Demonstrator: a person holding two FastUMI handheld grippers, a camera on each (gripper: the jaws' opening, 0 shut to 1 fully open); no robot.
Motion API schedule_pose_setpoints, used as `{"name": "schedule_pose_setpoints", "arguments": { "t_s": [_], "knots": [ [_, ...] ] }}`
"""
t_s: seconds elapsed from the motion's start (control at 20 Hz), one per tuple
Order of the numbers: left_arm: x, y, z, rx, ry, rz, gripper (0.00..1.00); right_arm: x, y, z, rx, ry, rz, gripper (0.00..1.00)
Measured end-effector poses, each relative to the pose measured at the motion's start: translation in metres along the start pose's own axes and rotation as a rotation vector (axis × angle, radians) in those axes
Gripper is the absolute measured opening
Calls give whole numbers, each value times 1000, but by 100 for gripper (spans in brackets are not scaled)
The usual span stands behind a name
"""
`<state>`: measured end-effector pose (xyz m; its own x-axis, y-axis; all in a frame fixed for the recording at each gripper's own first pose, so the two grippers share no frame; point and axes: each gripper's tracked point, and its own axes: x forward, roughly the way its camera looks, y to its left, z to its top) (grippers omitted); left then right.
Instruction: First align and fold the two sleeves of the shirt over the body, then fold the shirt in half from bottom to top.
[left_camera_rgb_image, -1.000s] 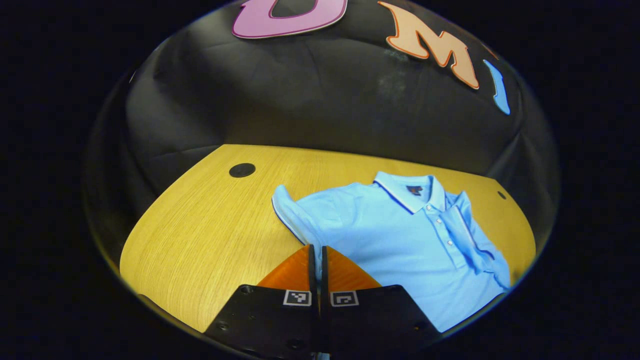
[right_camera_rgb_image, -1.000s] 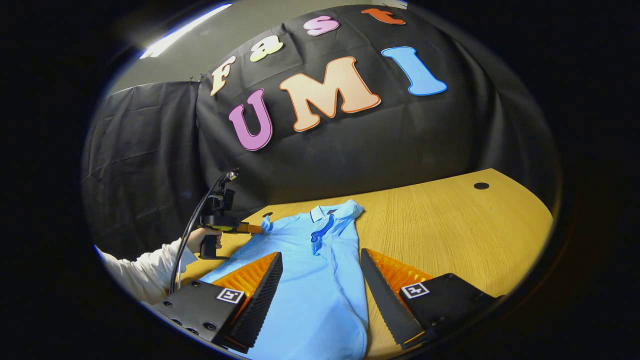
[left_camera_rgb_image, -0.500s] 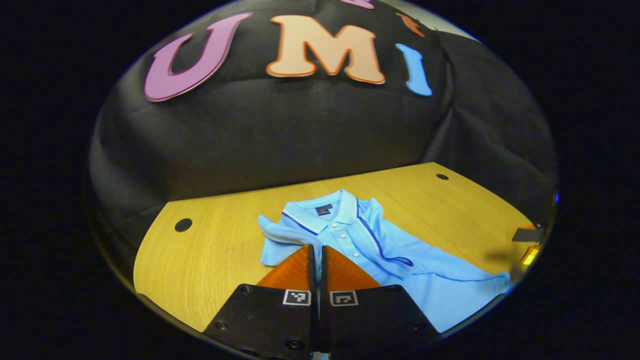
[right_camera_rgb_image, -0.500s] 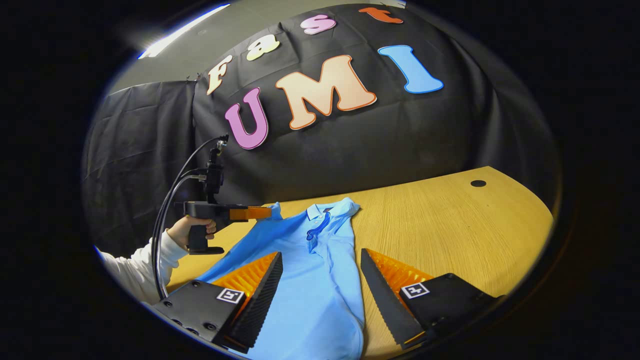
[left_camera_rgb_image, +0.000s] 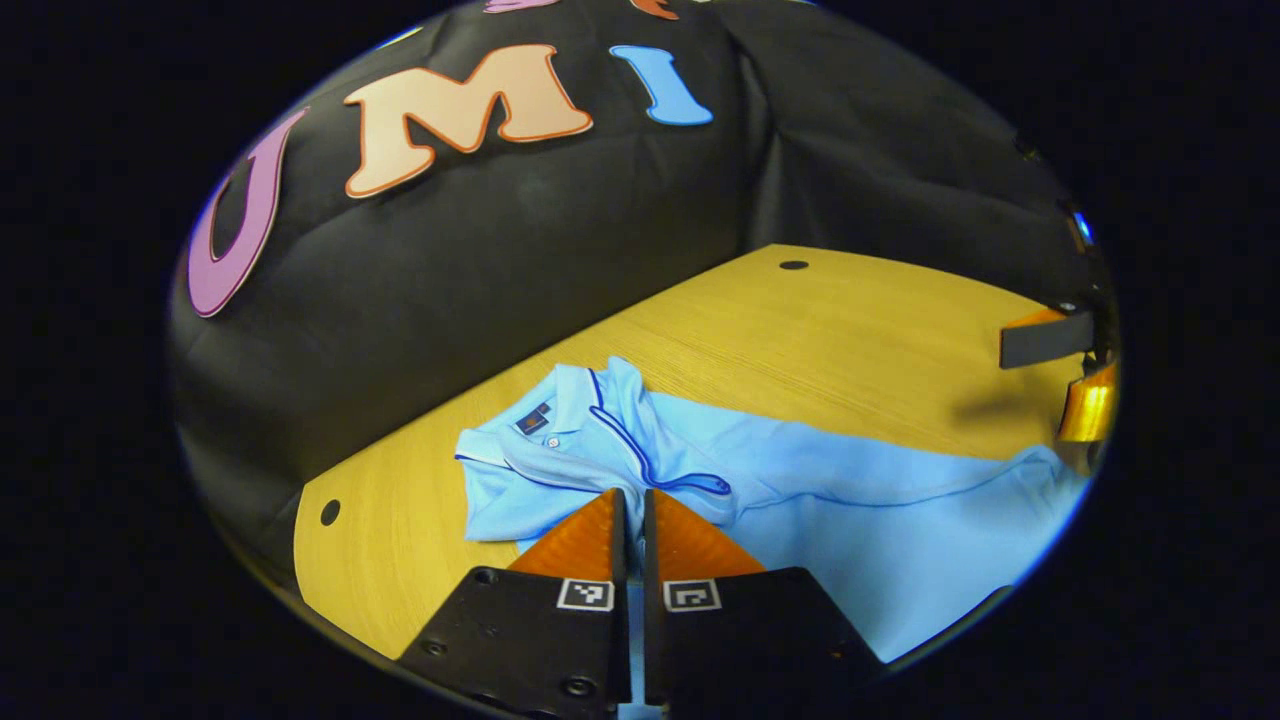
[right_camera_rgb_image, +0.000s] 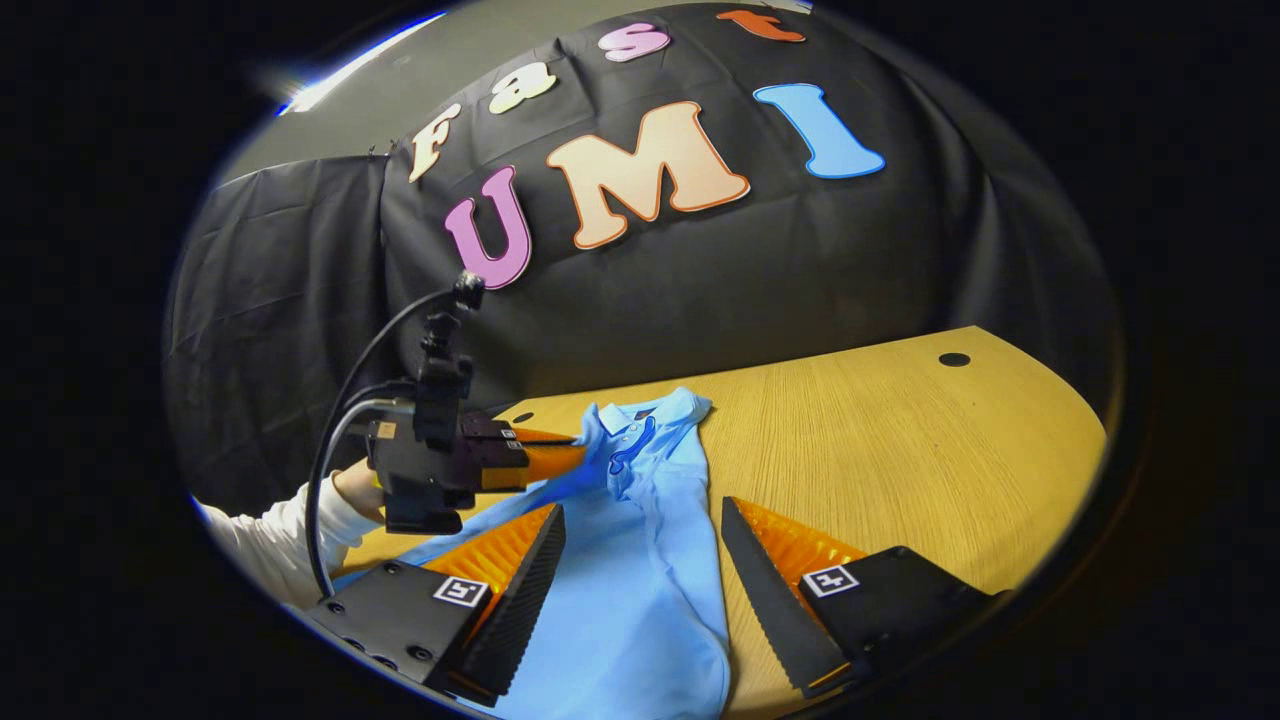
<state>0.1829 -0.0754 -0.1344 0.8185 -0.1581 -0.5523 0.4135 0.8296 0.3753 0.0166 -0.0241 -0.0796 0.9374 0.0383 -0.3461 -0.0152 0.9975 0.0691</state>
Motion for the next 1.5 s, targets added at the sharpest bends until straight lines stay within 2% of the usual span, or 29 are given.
{"name": "schedule_pose_setpoints", "arguments": {
  "t_s": [0.1, 0.2, 0.3, 0.35, 0.6, 0.9, 1.25, 1.3, 1.35, 1.5],
  "knots": [
    [-4, -10, 1, 5, -1, -32, 11, 1, -1, -1, -1, 0, -2, 98],
    [-10, -10, 6, 14, -24, -24, 32, 2, -1, -3, -1, 4, -4, 98],
    [-21, -3, 8, 2, -47, 11, 92, 3, 0, -6, 1, 9, -1, 98],
    [-27, 1, 8, -12, -60, 29, 96, 3, 1, -7, 0, 10, 0, 98],
    [-78, 17, -10, -87, -93, 113, 95, -6, 10, -15, -23, 25, -3, 97],
    [-173, -5, -65, -184, -108, 152, 95, -54, 29, -46, -124, 89, -31, 98],
    [-271, -34, -148, -256, -72, 248, 95, -123, 18, -97, -242, 162, -158, 98],
    [-275, -40, -159, -283, -64, 251, 95, -129, 16, -104, -245, 172, -171, 94],
    [-279, -45, -170, -320, -54, 253, 95, -133, 15, -110, -245, 181, -182, 98],
    [-287, -65, -193, -397, -28, 243, 95, -145, 14, -127, -268, 210, -205, 98]
  ]
}}
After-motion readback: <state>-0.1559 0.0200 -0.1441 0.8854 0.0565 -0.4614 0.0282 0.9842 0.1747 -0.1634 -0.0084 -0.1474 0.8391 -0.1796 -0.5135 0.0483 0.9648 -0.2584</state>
